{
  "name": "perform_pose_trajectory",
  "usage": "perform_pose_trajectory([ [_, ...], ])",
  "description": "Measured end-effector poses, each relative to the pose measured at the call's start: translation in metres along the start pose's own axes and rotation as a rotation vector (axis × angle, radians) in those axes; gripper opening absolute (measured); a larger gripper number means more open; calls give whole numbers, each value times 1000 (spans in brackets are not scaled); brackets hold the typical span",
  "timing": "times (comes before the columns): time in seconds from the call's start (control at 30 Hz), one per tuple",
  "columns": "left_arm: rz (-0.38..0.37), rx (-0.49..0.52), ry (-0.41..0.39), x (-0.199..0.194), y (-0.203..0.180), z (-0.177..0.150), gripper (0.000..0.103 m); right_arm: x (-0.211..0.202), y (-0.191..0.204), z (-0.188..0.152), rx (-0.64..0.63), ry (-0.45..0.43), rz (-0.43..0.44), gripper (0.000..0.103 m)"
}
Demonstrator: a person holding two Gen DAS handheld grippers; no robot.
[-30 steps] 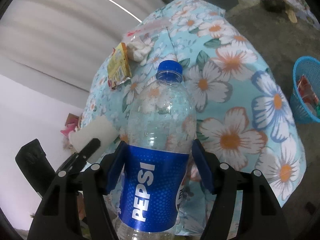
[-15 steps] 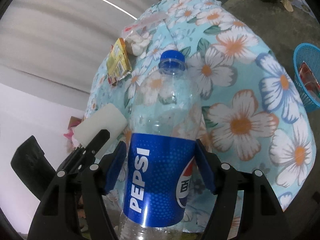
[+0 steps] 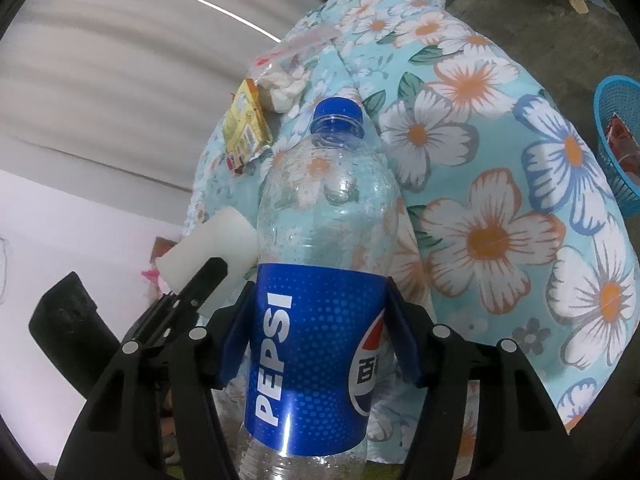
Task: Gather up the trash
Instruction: 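Lift the Pepsi bottle with the right gripper while the left gripper holds the cup, then carry the paper cup and Pepsi bottle over the wastebasket and open both grippers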
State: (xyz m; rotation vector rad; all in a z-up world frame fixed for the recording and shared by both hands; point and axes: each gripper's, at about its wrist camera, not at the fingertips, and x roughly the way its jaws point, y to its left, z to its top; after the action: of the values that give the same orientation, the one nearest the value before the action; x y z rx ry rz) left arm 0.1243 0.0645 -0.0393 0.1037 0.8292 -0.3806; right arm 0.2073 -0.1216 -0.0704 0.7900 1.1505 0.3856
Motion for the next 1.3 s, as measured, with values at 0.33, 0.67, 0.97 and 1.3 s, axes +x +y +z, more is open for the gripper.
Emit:
perform_pose_trajectory([
  [0.33,16,18,-8,-8,-5,2,1,-17,-2,-2,8,-23,58,59],
  [0.67,-72,55,-60,-24,-24,22,1,-59,-17,-9,50,-118,124,59],
  [0.97,-219,136,-68,-17,-78,62,1,-123,-60,-15,136,-267,164,59],
  [1.3,-505,117,171,58,-171,112,1,-229,-162,-39,331,-545,32,59],
])
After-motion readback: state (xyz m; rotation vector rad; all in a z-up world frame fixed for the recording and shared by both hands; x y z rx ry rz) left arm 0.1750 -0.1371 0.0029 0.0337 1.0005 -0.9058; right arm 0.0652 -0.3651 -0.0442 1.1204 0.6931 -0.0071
